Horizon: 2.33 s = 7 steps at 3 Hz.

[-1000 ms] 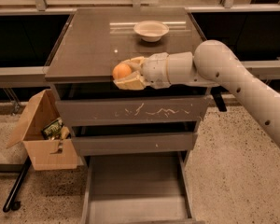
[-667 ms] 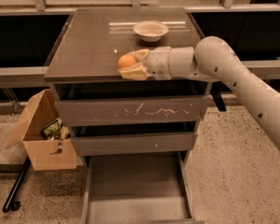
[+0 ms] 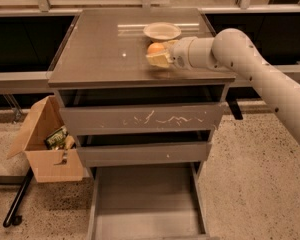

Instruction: Pick orange from bottom drawer and place on counter

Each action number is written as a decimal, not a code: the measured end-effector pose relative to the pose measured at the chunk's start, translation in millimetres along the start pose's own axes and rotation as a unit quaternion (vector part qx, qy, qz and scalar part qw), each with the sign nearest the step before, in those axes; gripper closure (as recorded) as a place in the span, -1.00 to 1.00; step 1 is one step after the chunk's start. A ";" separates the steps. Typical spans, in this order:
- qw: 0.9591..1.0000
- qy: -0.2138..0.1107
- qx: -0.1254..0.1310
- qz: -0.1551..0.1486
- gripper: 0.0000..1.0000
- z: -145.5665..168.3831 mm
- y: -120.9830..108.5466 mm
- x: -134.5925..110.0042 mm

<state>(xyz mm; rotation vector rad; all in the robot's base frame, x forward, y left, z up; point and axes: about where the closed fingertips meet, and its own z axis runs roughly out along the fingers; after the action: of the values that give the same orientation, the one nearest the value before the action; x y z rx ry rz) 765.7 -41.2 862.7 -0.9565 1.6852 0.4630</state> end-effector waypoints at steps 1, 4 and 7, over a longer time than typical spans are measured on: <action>0.998 0.016 0.037 0.045 1.00 4.6 -29.1 16.3; 0.993 -0.014 0.066 0.094 -0.60 21.1 -66.0 30.9; 0.994 -0.027 0.056 0.090 -1.00 21.5 -67.0 25.5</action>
Offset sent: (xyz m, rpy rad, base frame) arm 0.0678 -0.0471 -0.0319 0.1284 0.0849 -0.2241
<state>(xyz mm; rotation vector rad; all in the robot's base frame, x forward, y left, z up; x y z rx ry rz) 829.2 -75.1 842.6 -0.7077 1.7367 0.5028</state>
